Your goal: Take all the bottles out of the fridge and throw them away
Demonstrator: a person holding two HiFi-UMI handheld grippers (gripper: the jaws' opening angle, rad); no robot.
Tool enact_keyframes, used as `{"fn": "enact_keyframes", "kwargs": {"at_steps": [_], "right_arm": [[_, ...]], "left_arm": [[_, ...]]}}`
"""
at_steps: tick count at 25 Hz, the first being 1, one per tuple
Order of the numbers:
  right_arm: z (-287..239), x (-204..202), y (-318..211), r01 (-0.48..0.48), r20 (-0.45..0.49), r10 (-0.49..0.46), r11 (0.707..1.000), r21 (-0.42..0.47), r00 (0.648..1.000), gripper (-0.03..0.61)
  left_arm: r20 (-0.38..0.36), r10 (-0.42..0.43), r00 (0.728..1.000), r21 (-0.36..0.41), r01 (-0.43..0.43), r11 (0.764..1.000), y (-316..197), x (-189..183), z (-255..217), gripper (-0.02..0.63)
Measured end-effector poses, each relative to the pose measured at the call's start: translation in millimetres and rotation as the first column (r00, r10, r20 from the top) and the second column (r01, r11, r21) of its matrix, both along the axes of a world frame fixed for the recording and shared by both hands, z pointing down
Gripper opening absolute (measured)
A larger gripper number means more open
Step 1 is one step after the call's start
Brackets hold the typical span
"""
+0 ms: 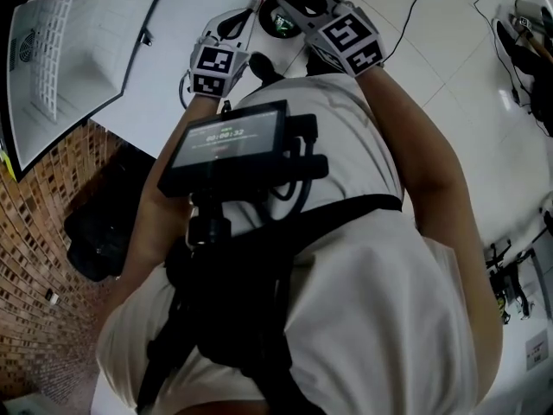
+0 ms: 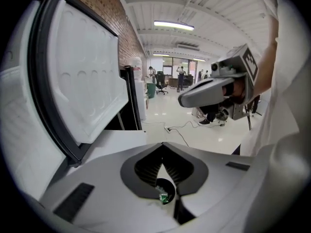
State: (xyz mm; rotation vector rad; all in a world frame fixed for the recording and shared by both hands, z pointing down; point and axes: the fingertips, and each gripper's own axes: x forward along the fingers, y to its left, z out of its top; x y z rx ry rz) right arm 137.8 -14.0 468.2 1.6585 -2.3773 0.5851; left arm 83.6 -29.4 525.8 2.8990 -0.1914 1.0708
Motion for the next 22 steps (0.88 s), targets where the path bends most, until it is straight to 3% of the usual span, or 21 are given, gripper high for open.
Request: {"fn": "enact_keyframes", "kwargs": {"at_steps": [5, 10, 22], "right_arm": [[-18.6, -13.0, -19.2, 0.009, -0.007, -0.009, 0.999, 0.042, 1.000, 0.003], [-40.5, -27.2, -39.6, 0.038, -0.021, -0.036, 0.995, 0.088, 0.999, 0.003], [-113.4, -100.2, -97.4, 0.207, -0.029, -0.206, 0.951, 0.230, 0.978, 0.003]], "left_arm": [[-0.106, -0.130, 0.986, -0.010, 0.130, 0.992, -32.5, -25.2, -40.7, 0.006], [-0.195, -0.200, 0.960, -0.012, 0.202, 0.979, -54.9, -48.5, -74.4, 0.006], [-0.360, -0.366, 0.858, -0.024, 0.384, 0.923, -105.8, -119.4, -140.7, 0.003]]}}
